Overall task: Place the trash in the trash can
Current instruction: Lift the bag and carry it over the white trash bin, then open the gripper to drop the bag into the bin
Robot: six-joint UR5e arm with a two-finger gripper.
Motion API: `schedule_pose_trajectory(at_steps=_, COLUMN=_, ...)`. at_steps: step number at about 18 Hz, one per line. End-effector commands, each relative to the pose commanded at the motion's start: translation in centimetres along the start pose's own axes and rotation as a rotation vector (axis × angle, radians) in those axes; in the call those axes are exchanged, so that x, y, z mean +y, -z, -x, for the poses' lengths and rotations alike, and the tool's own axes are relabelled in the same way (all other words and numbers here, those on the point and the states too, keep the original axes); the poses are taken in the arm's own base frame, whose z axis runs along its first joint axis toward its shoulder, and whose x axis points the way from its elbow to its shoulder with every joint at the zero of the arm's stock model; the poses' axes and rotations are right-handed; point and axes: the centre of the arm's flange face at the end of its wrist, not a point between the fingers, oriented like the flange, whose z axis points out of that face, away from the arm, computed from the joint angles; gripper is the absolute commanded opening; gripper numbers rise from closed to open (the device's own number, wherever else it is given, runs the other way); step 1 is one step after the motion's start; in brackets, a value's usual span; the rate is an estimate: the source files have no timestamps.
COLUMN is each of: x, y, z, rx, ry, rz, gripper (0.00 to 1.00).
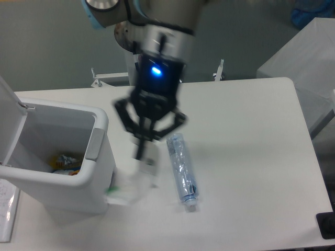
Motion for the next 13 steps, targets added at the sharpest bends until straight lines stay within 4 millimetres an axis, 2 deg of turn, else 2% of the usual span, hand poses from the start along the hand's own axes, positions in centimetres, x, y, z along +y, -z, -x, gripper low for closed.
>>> schedule_pose_trajectory(at_steps=1, x=-0.4, y=0.8, z=-1.1, rx=0.005, ry=-0.004, rz=-0.012, gripper=0.00)
schedule_pose_trajectory(at_steps=3, x=-0.8, y=1.7, z=-2.1, rx=0.005, ry=0.019, rz=-0.023, gripper=0.00)
schedule_pose_trajectory(at_steps=4, x=-0.6, y=1.6, z=-2.3, rx=0.008, ry=0.033, rz=-0.020, gripper=0.00)
schedule_pose_trajectory(at_steps=6, x=-0.4, y=0.1, z=-4.3, rx=0.045, ry=0.025, rz=-0.003, gripper=0.00)
schedule_pose_trajectory(at_steps=8, x=1.1, y=-2.3, z=-7.4, rx=0.109, ry=0.001, rz=0.037, gripper=0.00)
schedule_pose_trajectory(at_steps=10, x=2.5, y=-3.5, z=-9.6, rx=0.149, ry=-0.006, rz=0.070, gripper=0.01)
schedule_pose_trajectory(at_steps=11, x=3.7, y=-4.2, z=-11.5, rx=0.177, ry=-0.017, rz=0.092, gripper=0.07)
schedule_pose_trajectory(at_steps=12, x=4.1, y=-3.7, z=-12.2, rx=0.184, ry=-0.018, rz=0.095, gripper=0.08)
schedule_pose_trajectory(at_steps=13, x=5.1, y=-3.7, z=-12.7, rx=0.191, ry=-0.016, rz=0.107, gripper=0.14)
